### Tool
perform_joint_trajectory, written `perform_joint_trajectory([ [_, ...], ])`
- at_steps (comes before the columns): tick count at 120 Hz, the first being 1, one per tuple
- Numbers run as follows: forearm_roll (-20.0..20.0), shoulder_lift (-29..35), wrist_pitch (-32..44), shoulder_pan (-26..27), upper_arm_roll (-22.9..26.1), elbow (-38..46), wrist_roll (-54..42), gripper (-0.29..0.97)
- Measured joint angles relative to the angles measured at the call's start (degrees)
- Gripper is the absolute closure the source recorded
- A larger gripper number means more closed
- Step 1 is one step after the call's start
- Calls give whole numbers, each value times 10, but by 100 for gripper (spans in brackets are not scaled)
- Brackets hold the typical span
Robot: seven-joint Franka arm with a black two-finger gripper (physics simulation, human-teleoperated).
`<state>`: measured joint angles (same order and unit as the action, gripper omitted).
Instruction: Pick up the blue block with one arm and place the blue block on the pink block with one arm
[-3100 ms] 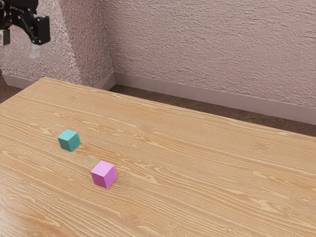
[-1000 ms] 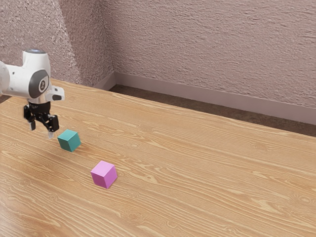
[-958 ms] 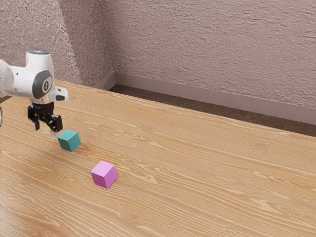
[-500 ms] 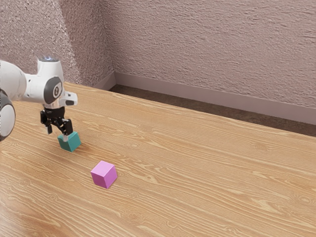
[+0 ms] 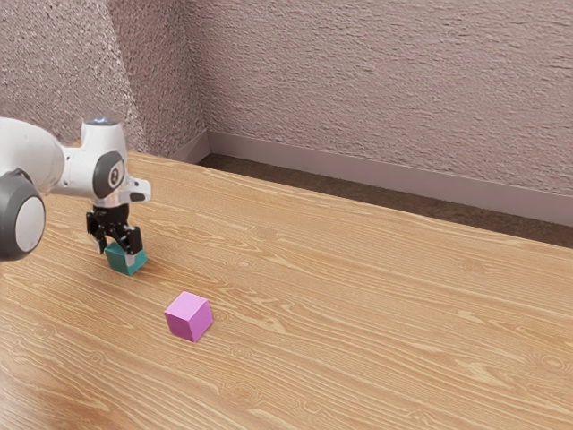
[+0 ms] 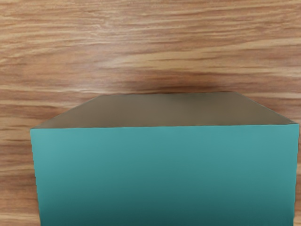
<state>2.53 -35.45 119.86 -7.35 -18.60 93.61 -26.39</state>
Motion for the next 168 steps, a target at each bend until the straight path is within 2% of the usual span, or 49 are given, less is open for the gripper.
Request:
perform_joint_trajectory([
  [15,8,-9,0,-6,4,-7,-1,24],
  [22,9,-10,0,-6,5,-9,-1,28],
  [44,3,3,0,-2,6,-5,2,35],
  [75,-10,90,-4,26,1,73,8,37],
  [92,-12,158,-4,81,-32,145,19,40],
  [108,-11,210,-4,168,-95,188,36,41],
  [125,-7,246,-4,283,-169,220,59,41],
  [145,0,268,-5,339,-182,252,94,42],
  [168,8,279,-5,377,-187,273,133,42],
])
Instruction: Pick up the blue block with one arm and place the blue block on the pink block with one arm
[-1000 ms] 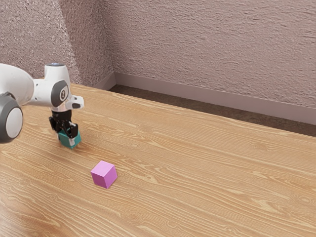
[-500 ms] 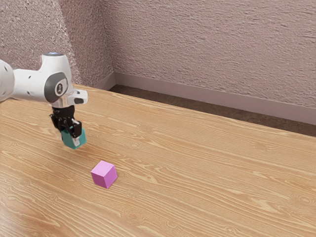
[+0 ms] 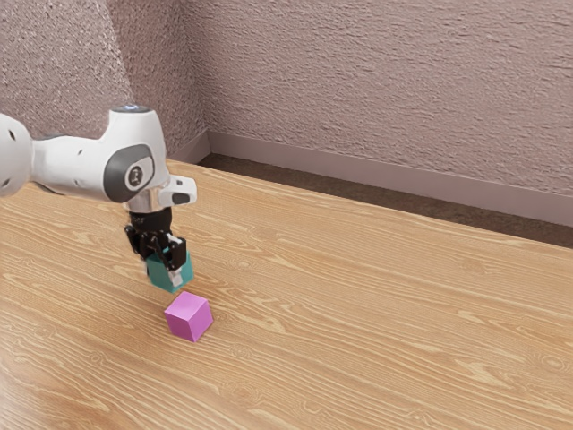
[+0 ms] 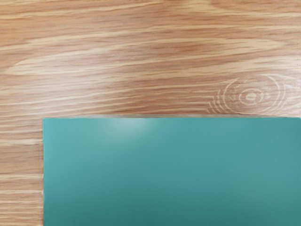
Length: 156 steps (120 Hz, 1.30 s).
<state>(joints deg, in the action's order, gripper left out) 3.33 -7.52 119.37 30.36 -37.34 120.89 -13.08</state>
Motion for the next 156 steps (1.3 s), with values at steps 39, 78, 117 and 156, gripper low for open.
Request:
perform_joint_trajectory([
  [39,1,19,-1,58,-31,28,52,43],
  [78,1,15,-2,75,-35,38,84,43],
  [117,10,1,-4,87,-35,33,93,17],
  [156,-31,10,-48,99,-35,-133,88,4],
])
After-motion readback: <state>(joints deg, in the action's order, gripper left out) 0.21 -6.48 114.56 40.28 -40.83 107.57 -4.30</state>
